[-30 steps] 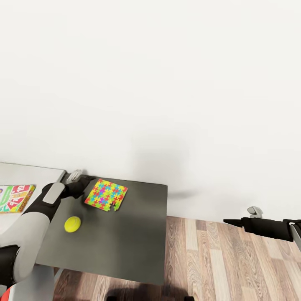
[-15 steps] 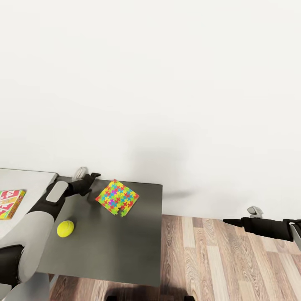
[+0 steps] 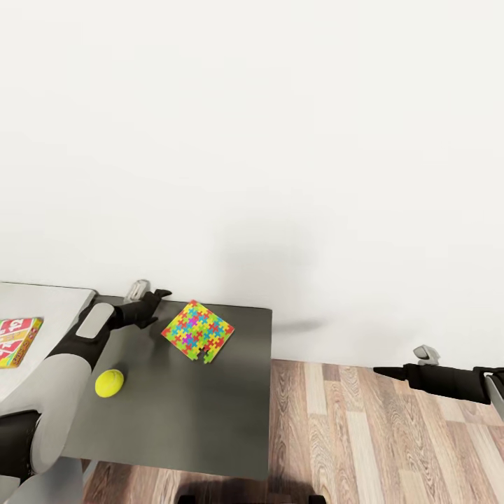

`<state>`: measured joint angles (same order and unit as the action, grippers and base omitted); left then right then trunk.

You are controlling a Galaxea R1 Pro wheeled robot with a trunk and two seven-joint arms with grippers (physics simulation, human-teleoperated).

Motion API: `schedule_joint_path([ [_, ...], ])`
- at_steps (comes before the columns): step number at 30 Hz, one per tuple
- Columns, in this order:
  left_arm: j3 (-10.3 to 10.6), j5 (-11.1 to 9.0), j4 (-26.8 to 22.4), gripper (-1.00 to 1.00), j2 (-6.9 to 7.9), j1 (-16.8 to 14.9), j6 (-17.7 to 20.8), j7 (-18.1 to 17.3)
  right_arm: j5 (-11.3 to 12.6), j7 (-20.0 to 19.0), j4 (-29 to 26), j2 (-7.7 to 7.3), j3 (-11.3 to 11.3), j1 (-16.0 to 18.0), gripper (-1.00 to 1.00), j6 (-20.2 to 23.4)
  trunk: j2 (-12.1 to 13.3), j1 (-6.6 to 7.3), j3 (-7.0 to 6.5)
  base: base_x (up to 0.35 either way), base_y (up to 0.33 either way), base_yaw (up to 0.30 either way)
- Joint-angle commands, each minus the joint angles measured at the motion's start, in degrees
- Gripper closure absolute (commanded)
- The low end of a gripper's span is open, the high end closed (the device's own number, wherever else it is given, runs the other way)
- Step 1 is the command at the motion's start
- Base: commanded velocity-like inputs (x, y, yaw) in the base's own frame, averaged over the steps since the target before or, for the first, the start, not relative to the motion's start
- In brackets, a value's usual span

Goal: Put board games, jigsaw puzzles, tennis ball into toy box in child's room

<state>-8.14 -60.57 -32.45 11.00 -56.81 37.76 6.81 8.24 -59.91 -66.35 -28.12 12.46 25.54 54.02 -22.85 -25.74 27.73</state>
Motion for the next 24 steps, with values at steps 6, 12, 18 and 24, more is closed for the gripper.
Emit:
schedule_joint_path([
  [6,-0.1,-0.3,2.3,-1.0,-0.02,0.0,0.6,0.7,0.1,-0.1,0.0,0.07,0.0,0.0,-1.0,0.3,-0.1,-0.04,0.09,0.0,0.0,-0.001],
  [12,-0.1,-0.4,2.3,-1.0,-0.01,0.1,0.7,0.7,0.0,0.0,0.0,0.14,0.0,0.0,-1.0,0.3,-0.1,-0.04,0.09,0.0,0.0,0.0],
  [18,-0.1,-0.4,2.3,-1.0,-0.03,0.2,0.8,0.7,0.0,0.0,0.0,0.16,0.0,0.0,-1.0,0.3,-0.1,-0.04,0.09,0.0,0.0,0.0],
  [24,0.0,-0.4,2.3,-1.0,-0.16,0.2,0.9,0.7,0.0,0.0,0.0,0.12,0.0,0.0,-1.0,0.3,-0.1,-0.04,0.09,0.0,0.0,0.0],
])
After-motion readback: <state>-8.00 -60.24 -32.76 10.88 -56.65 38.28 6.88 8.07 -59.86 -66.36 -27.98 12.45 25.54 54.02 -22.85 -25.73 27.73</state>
